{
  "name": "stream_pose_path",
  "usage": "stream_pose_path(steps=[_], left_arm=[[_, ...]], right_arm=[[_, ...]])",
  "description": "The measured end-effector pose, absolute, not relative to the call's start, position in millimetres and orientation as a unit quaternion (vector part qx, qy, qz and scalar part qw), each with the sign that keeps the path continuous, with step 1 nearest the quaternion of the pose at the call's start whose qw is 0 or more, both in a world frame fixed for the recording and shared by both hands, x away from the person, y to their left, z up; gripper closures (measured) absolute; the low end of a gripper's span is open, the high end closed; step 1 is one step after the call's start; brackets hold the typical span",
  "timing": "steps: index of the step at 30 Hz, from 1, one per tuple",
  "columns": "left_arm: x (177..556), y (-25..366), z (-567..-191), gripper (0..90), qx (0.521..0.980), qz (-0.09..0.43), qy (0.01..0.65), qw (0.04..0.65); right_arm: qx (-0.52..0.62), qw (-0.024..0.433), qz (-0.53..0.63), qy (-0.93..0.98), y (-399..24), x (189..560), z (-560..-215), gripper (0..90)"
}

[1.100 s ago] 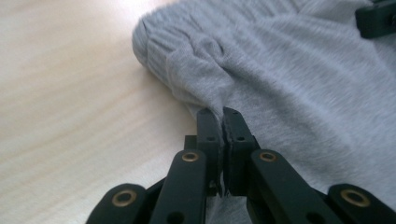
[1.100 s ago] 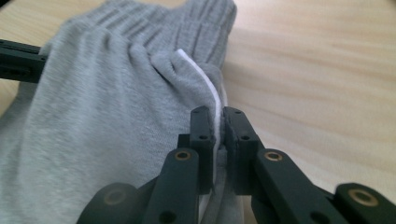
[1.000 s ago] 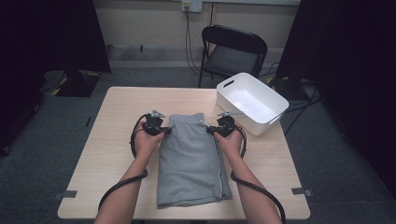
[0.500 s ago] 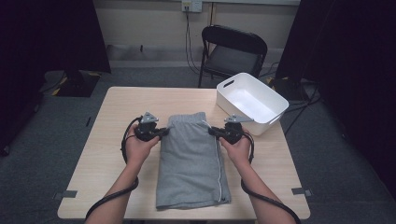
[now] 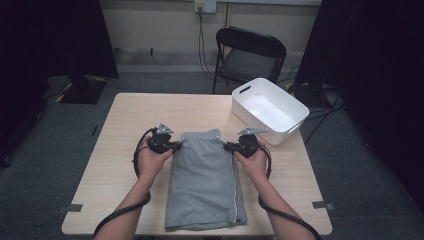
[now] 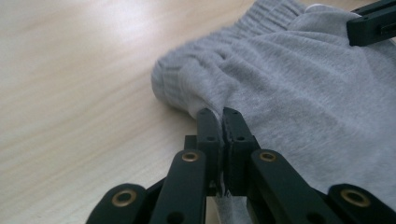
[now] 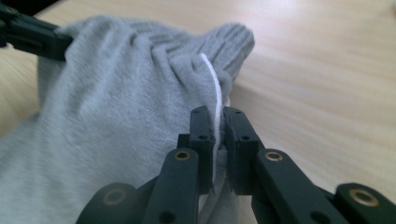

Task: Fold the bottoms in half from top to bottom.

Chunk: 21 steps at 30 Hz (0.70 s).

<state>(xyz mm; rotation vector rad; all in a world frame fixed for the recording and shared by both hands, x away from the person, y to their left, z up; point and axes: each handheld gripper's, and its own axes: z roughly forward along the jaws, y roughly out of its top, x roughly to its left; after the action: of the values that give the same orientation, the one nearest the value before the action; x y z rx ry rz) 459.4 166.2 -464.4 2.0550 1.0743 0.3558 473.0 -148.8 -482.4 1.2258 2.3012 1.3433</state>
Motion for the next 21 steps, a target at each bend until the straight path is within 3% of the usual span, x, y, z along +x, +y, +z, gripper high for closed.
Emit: stream_pose_path(steps=[5, 10, 17, 21], left_arm=[[460, 165, -475, 87.1, 0.814, 0.124, 0.425, 0.376], [457, 163, -479, 83.3, 0.814, 0.120, 0.432, 0.369], [458, 159, -470, 64.8, 0.811, 0.118, 0.430, 0.378], [463, 157, -468, 58.0, 0.809, 0.123, 0.429, 0.383]], right_arm=[[0.429, 0.099, 0.436, 0.785, -152, 472, -500, 81.8], [0.424, 0.113, 0.416, 0.797, -149, 469, -501, 73.3], [0.420, 0.127, 0.422, 0.793, -143, 472, -484, 58.4], [0.417, 0.142, 0.418, 0.794, -137, 478, -483, 59.0]])
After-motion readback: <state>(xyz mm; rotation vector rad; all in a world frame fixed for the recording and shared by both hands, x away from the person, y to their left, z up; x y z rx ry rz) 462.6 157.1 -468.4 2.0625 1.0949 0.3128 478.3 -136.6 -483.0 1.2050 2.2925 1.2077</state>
